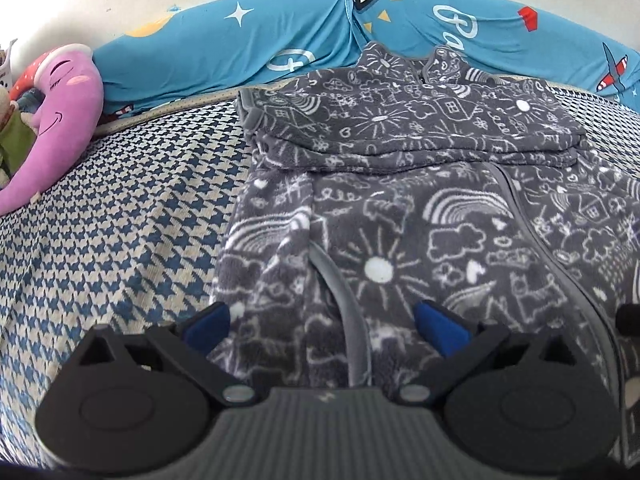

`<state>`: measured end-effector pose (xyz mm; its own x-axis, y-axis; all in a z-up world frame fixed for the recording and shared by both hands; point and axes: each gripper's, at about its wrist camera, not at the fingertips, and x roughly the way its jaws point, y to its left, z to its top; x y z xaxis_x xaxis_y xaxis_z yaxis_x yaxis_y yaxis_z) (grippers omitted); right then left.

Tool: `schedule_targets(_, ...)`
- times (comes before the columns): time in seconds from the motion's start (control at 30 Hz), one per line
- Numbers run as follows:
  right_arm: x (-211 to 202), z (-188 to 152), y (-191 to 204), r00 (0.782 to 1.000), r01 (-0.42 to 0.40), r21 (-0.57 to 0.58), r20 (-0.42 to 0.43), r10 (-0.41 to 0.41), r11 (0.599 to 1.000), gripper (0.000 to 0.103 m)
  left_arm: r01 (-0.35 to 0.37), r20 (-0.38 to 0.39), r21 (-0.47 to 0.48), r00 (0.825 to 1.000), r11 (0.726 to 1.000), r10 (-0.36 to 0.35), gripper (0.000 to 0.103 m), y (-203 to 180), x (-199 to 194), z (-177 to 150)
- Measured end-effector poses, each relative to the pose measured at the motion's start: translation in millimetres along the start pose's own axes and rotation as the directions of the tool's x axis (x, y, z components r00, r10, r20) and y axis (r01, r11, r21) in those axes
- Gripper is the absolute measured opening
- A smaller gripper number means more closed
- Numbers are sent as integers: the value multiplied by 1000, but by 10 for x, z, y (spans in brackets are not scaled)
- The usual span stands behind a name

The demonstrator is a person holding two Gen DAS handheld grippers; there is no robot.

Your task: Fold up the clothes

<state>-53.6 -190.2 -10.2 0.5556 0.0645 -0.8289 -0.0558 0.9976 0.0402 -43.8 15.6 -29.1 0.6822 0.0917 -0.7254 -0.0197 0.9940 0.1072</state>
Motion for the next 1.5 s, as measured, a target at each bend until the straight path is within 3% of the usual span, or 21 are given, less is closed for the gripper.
schedule_targets(0.63,-18,-36,-19,1000,-12,1,12,12,1000,70,-2,1,-17,1000,1000,2,103,-9,6,-10)
schedule_targets(1.07,-235,-94,-158,997,-5,83,83,-1,997,70,-38,47,9,998,999,37,103,-56,-167,-45)
schedule_targets(1.5,-324,-166,-368,995,24,144,96,-38,989,69,-3,49,-39,999,999,5,103,24,-389,-179)
